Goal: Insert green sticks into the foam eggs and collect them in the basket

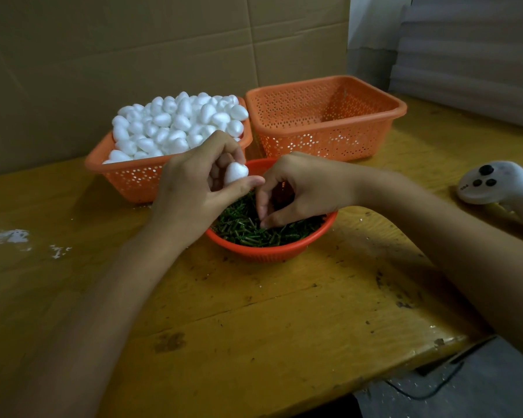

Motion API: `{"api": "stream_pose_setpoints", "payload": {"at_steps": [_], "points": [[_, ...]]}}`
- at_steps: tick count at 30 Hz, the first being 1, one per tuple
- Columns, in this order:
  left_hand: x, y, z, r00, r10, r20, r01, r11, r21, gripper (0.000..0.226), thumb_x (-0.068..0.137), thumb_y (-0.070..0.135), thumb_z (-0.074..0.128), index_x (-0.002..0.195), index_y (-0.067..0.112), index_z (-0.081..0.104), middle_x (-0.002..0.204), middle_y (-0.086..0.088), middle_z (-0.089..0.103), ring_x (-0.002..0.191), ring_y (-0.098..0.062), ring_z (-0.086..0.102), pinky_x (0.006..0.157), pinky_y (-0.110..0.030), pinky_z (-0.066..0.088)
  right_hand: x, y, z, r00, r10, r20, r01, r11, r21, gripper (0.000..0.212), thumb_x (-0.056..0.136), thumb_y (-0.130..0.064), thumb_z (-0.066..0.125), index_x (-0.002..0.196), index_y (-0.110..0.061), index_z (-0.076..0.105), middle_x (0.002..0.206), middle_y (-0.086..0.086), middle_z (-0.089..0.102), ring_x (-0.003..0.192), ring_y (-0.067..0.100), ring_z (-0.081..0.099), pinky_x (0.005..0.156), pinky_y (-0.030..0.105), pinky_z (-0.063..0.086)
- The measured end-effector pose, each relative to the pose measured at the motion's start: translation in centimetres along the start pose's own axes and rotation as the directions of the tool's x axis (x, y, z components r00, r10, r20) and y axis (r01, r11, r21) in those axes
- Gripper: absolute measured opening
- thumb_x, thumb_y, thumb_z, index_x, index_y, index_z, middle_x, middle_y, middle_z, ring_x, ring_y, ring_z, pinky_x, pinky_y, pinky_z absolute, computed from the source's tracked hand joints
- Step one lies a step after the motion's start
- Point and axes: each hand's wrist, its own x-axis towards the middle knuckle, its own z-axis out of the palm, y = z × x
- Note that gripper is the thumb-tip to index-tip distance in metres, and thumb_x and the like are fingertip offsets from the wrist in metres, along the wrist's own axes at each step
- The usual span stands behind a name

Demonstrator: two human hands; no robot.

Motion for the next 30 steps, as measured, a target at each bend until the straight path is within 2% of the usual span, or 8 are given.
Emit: {"api": "stream_pose_setpoints", "payload": {"at_steps": [4,7,11,17,20,24,27,30], "points": [[0.13,-0.12,-0.03,0.998,0.063,-0.002,-0.063,0.997,0.053,0.031,0.095,0.039,0.074,0.106,0.01,0.078,0.084,-0.001,0.065,0.071,-0.016,0.054,0.063,-0.036,0.046,0.06,0.01,-0.01,1.0,-0.002,-0.002,0.002,1.0,0.006,0.008,0.086,-0.016,0.082,0.091,-0.023,0.08,0.086,-0.02,0.077,0.084,-0.007,0.07,0.083,0.016,0.05],[0.25,-0.16,0.01,0.998,0.06,0.0,-0.06,0.997,0.053,0.03,0.095,0.033,0.075,0.117,0.014,0.08,0.081,-0.003,0.058,0.069,-0.011,0.045,0.062,-0.035,0.041,0.07,0.07,-0.02,1.0,0.0,0.005,0.0,1.0,0.005,0.008,0.087,-0.015,0.081,0.092,-0.021,0.08,0.086,-0.02,0.076,0.084,-0.009,0.069,0.08,0.009,0.045],[0.2,-0.07,0.07,0.999,0.046,0.021,-0.047,0.997,0.055,0.032,0.094,0.028,0.077,0.123,0.014,0.077,0.086,-0.006,0.061,0.07,-0.018,0.052,0.063,-0.038,0.046,0.07,0.02,-0.01,1.0,0.006,0.001,-0.006,1.0,0.003,0.008,0.086,-0.017,0.082,0.091,-0.023,0.08,0.086,-0.019,0.077,0.083,-0.006,0.07,0.082,0.015,0.049],[-0.03,-0.07,0.26,0.997,-0.073,0.006,0.073,0.996,-0.043,0.031,0.086,0.033,0.081,0.104,0.013,0.066,0.088,-0.004,0.067,0.074,-0.026,0.065,0.063,-0.049,0.054,0.06,-0.08,-0.02,1.0,0.008,0.006,-0.008,1.0,0.0,0.006,0.086,-0.02,0.083,0.091,-0.024,0.08,0.087,-0.017,0.077,0.085,-0.001,0.071,0.083,0.021,0.052],[0.06,-0.21,0.29,0.998,-0.063,-0.004,0.063,0.996,-0.069,0.026,0.085,0.022,0.086,0.101,0.008,0.07,0.091,-0.01,0.066,0.078,-0.03,0.065,0.066,-0.053,0.054,0.09,-0.06,-0.01,1.0,0.011,0.004,-0.011,1.0,-0.008,0.006,0.086,-0.022,0.083,0.09,-0.025,0.08,0.086,-0.018,0.076,0.084,-0.002,0.07,0.083,0.021,0.052],[0.19,-0.02,0.28,0.998,-0.06,-0.017,0.059,0.994,-0.096,0.024,0.084,0.009,0.089,0.105,0.006,0.077,0.093,-0.013,0.06,0.082,-0.025,0.065,0.069,-0.044,0.06,0.08,-0.07,0.01,1.0,0.015,-0.003,-0.015,1.0,-0.013,0.006,0.085,-0.022,0.084,0.089,-0.024,0.08,0.086,-0.018,0.076,0.084,-0.001,0.07,0.084,0.022,0.052],[0.22,0.13,0.3,0.999,-0.051,-0.019,0.049,0.993,-0.109,0.027,0.083,0.007,0.089,0.108,0.007,0.079,0.094,-0.014,0.059,0.085,-0.022,0.065,0.072,-0.034,0.062,0.06,-0.08,0.01,1.0,0.017,-0.004,-0.017,1.0,-0.019,0.006,0.086,-0.023,0.084,0.09,-0.024,0.08,0.086,-0.017,0.076,0.084,0.001,0.07,0.085,0.027,0.053],[0.23,0.26,0.25,0.998,-0.059,-0.023,0.056,0.992,-0.109,0.029,0.083,0.007,0.089,0.11,0.007,0.079,0.095,-0.016,0.06,0.085,-0.023,0.066,0.071,-0.031,0.062,0.09,-0.03,0.05,1.0,0.018,0.0,-0.018,1.0,-0.02,0.005,0.086,-0.023,0.083,0.089,-0.025,0.08,0.086,-0.017,0.076,0.083,0.001,0.07,0.085,0.029,0.053]]}}
